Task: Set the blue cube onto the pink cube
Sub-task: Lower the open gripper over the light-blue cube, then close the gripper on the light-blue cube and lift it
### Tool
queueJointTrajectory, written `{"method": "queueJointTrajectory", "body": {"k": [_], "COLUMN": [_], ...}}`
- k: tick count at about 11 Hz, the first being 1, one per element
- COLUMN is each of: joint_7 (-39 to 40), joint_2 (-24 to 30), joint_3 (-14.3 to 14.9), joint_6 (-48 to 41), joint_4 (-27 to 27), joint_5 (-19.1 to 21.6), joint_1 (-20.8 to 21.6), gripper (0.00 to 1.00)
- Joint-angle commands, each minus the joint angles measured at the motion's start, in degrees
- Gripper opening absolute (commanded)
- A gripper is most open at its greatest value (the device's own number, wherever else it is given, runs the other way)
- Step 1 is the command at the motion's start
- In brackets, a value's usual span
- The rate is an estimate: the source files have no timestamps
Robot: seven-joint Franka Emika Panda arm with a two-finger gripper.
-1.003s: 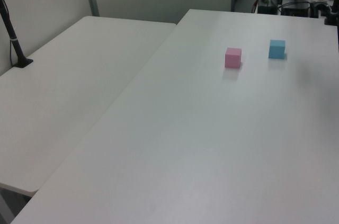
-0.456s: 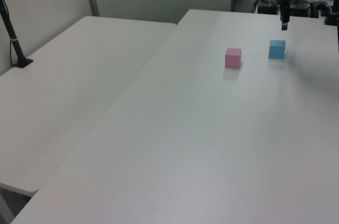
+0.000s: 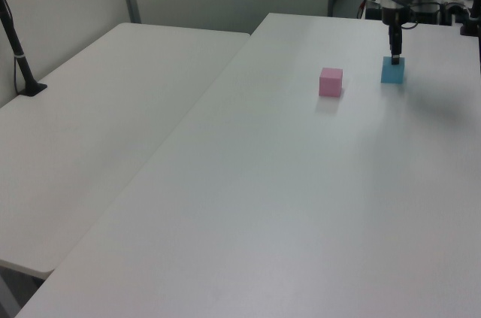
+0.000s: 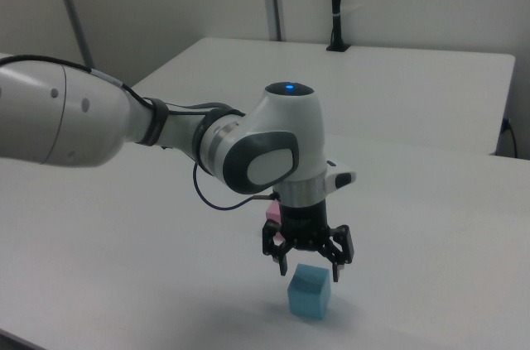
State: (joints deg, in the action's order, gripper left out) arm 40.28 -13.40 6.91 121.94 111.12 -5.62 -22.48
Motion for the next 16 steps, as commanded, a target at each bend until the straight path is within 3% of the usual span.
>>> {"method": "queueJointTrajectory", "body": {"k": [1, 2, 3, 4, 5, 6, 8, 10, 12, 14, 16], "joint_7": [0.2, 0.3, 0.5, 0.3, -0.8, -2.9, -2.8, -3.2, -3.4, -7.6, -13.4], "joint_2": [-1.4, -1.7, -1.7, -1.7, -1.0, -0.1, 1.1, 1.2, 0.9, -0.1, -2.2], "joint_3": [0.4, 0.5, 0.5, 0.4, 0.4, 0.4, 0.3, -0.2, -0.9, -1.0, -1.1], "joint_6": [0.8, 0.8, 0.8, 0.8, -0.2, -3.1, -15.4, -22.6, -24.2, -23.4, -20.2], "joint_4": [0.8, 1.6, 2.1, 2.1, 1.7, 0.9, -6.6, -13.1, -17.5, -19.8, -21.1], "joint_5": [-0.7, -0.9, -0.9, -0.9, -0.4, -0.1, 1.0, 5.8, 7.7, 12.2, 11.7], "joint_1": [0.1, 0.1, 0.1, 0.1, 0.2, 0.2, 0.2, 0.7, 1.8, 3.9, 7.4], "gripper": [1.0, 1.0, 0.94, 0.57, 0.37, 0.34, 0.34, 0.34, 0.34, 0.34, 0.34]}}
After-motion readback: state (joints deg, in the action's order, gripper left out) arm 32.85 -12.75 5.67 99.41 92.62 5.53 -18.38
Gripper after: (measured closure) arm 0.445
